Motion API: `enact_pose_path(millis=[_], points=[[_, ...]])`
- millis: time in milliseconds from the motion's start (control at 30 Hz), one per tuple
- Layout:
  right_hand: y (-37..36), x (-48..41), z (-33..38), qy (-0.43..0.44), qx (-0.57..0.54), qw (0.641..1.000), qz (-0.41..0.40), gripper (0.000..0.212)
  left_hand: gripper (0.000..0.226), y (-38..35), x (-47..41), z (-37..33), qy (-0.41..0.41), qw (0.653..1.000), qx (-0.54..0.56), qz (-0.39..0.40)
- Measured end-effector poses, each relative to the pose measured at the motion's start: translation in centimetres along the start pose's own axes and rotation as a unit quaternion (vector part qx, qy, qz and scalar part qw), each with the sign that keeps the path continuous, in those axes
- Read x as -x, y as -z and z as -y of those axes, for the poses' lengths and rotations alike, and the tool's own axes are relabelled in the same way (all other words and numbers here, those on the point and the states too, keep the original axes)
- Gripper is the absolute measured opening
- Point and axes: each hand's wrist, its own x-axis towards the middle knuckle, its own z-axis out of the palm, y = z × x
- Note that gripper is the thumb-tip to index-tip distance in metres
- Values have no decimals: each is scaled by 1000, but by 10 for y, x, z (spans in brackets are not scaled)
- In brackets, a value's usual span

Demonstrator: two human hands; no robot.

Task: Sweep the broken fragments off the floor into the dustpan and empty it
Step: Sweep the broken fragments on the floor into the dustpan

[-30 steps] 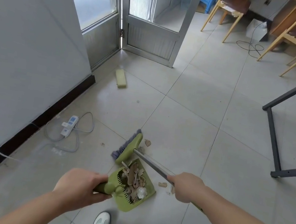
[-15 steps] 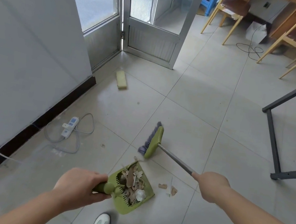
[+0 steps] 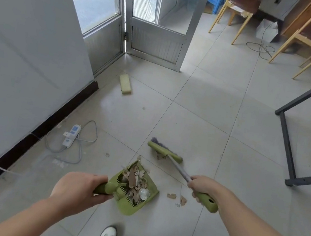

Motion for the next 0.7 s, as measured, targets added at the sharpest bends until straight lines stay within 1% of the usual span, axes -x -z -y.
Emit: enact_pose_path(millis=[200,300,367,500,700], points=[[-36,24,-14,-14,-17,997,73,34,50,-1,-6,7,11,1000,-1,-3],[-34,43,-27,-29,-95,990,102,46,51,0,-8,7,28,999,25,-1],[-30,51,-35,-46,-146,981,118,49,53,0,-9,8,33,999,25,6],[-20,69,-43,-63,-206,969,123,45,50,1,-14,12,2,1000,24,-4],[-19,92,-51,-48,-255,961,92,43,49,10,-28,7,-41,999,-2,-1]])
